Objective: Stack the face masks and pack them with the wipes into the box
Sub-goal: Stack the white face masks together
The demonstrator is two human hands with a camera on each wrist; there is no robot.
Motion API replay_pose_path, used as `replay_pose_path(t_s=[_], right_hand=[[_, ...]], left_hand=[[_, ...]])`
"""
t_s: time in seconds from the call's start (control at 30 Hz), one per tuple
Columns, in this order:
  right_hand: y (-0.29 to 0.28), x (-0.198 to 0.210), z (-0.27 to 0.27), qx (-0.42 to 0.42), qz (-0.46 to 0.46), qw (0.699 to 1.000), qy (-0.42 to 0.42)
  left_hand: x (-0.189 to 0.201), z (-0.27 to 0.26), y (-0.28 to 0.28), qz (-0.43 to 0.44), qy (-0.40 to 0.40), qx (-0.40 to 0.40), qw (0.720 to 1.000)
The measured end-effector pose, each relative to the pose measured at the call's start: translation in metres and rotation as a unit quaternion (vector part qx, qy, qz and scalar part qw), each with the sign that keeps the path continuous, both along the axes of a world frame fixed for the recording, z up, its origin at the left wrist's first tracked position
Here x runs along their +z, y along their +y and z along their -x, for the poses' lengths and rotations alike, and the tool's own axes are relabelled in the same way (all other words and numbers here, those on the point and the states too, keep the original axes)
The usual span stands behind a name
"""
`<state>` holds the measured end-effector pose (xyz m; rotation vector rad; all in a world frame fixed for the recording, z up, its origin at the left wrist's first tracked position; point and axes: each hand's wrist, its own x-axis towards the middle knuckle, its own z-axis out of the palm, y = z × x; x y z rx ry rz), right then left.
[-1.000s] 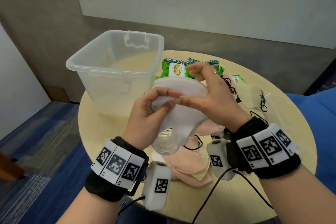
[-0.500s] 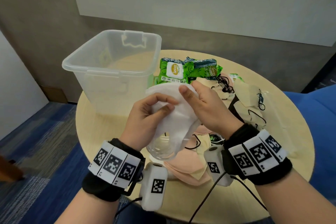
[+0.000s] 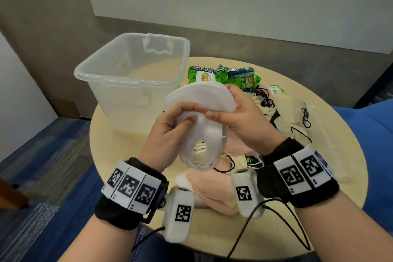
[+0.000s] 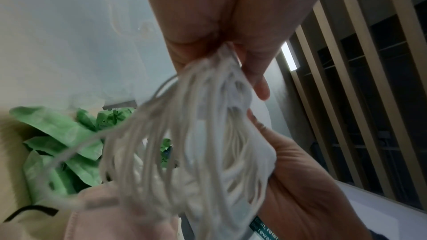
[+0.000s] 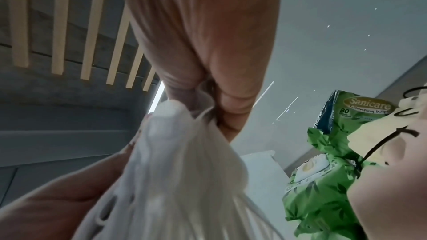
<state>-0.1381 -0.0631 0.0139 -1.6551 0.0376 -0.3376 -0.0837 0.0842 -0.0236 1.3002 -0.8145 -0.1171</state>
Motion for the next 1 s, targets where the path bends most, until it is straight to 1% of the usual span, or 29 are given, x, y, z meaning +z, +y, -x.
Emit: replay_pose_path(t_s=[0.07, 0.13, 0.2, 0.27, 0.3, 0.37, 0.47, 0.63, 0.77, 0.87, 1.0], right_hand=[[0.001, 0.0, -0.002, -0.013, 0.004, 1.0, 0.004], [0.005, -0.001, -0.003, -0.045, -0.007, 0.999, 0.0], [0.009, -0.005, -0.003, -0.066, -0.047, 0.997, -0.008], [0.015, -0.011, 0.0, -0.034, -0.103, 0.994, 0.001], [0.017, -0.015, 0.001, -0.013, -0.115, 0.993, 0.014], [0.022, -0.023, 0.002, 0.001, -0.1, 0.994, 0.046], [0.028, -0.031, 0.002, -0.015, -0.063, 0.995, 0.076], [0.027, -0.033, 0.002, -0.003, -0.054, 0.992, 0.118], [0.027, -0.032, -0.001, 0.004, -0.027, 0.991, 0.128], [0.032, -0.034, -0.001, 0.007, -0.037, 0.991, 0.126], [0.033, -0.038, 0.0, 0.029, -0.043, 0.991, 0.119]], left_hand=[[0.003, -0.001, 0.002, -0.009, 0.021, -0.01, 1.0], [0.004, -0.002, 0.002, -0.006, 0.037, 0.009, 0.999], [0.004, -0.003, 0.0, 0.007, 0.05, 0.04, 0.998], [0.002, -0.004, 0.0, 0.027, 0.068, 0.073, 0.995], [0.001, -0.004, 0.0, 0.035, 0.073, 0.087, 0.993], [0.0, -0.003, 0.001, 0.043, 0.075, 0.103, 0.991], [-0.001, -0.003, 0.005, 0.058, 0.086, 0.117, 0.988], [-0.007, -0.02, 0.018, 0.065, 0.105, 0.168, 0.978], [-0.009, -0.017, 0.019, 0.057, 0.093, 0.17, 0.979], [-0.008, -0.016, 0.02, 0.05, 0.091, 0.16, 0.982], [-0.015, -0.021, 0.031, 0.036, 0.116, 0.173, 0.977]])
